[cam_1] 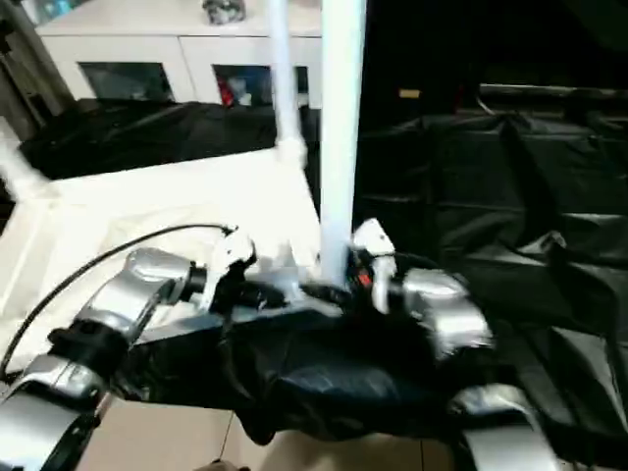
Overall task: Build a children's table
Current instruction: Rotate leg to tighten
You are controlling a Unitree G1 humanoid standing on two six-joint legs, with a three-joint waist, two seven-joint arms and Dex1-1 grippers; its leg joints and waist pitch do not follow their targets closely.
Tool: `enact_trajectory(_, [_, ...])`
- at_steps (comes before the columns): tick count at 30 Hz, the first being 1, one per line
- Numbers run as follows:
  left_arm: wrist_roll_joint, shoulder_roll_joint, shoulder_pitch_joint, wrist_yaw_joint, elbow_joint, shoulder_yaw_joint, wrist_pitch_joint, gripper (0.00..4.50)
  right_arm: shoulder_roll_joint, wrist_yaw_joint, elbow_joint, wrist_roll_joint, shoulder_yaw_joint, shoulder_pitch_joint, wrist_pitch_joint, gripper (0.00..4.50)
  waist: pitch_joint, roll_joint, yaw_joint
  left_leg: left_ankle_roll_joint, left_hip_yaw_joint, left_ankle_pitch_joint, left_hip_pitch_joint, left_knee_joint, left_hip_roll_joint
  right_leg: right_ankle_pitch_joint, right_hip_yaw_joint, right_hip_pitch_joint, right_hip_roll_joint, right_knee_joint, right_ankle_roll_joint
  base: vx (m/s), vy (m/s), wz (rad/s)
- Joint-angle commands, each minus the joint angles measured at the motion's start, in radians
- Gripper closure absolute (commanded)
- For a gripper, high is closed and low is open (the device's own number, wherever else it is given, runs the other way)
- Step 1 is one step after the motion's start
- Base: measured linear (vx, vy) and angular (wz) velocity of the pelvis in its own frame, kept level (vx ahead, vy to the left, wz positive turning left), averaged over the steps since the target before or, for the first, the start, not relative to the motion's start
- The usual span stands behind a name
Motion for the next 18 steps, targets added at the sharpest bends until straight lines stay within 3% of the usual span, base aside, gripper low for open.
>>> enact_trajectory(1, [-0.045,-0.017,-0.012,-0.034,-0.062,-0.018,-0.005,4.50,0.025,0.090,-0.014,-0.006,0.098,0.040,0.060,0.82,-0.062,-0.010,0.001,0.095,-0.002,-0.201,0.006,-0.055,0.023,-0.104,0.032,0.056,-0.049,-0.061,-0.269,0.000,0.000,0.00])
enact_trajectory(6, [-0.043,-0.010,-0.009,-0.050,-0.067,-0.014,0.001,4.50,0.021,0.103,-0.030,-0.008,0.108,0.043,0.074,1.15,-0.060,-0.011,0.007,0.071,-0.003,-0.221,0.008,-0.059,0.024,-0.161,0.034,0.053,-0.050,-0.066,-0.255,0.000,0.000,0.00])
enact_trajectory(11, [-0.043,-0.011,-0.009,-0.046,-0.069,-0.013,0.004,4.50,0.022,0.104,-0.046,-0.005,0.111,0.045,0.088,1.60,-0.063,-0.013,0.010,0.074,-0.002,-0.192,0.007,-0.056,0.023,-0.122,0.034,0.053,-0.050,-0.061,-0.256,0.000,0.000,0.00])
enact_trajectory(13, [-0.037,-0.022,-0.008,-0.013,-0.068,-0.006,0.006,4.50,0.029,0.091,-0.068,0.000,0.113,0.055,0.103,1.69,-0.063,-0.024,0.011,0.084,-0.001,-0.175,0.006,-0.054,0.022,-0.111,0.034,0.054,-0.049,-0.060,-0.255,0.000,0.000,0.00])
enact_trajectory(14, [-0.036,-0.023,-0.008,-0.009,-0.068,-0.005,0.007,4.50,0.031,0.090,-0.070,0.001,0.112,0.056,0.105,1.71,-0.063,-0.020,0.013,0.084,-0.002,-0.173,0.006,-0.054,0.023,-0.116,0.034,0.054,-0.051,-0.059,-0.256,0.000,0.000,0.00])
enact_trajectory(16, [-0.028,-0.041,-0.013,0.042,-0.059,0.005,0.012,4.50,0.055,0.042,-0.065,-0.005,0.102,0.065,0.094,1.73,-0.061,-0.026,0.015,0.085,-0.001,-0.172,0.006,-0.055,0.023,-0.137,0.034,0.053,-0.052,-0.061,-0.249,0.000,0.000,0.00])
enact_trajectory(18, [-0.013,-0.070,-0.030,0.122,-0.032,0.023,0.015,4.50,0.102,-0.084,-0.012,-0.030,0.074,0.055,0.042,1.76,-0.058,-0.022,0.012,0.067,-0.002,-0.197,0.006,-0.058,0.024,-0.201,0.035,0.048,-0.055,-0.067,-0.233,0.000,0.000,0.00])
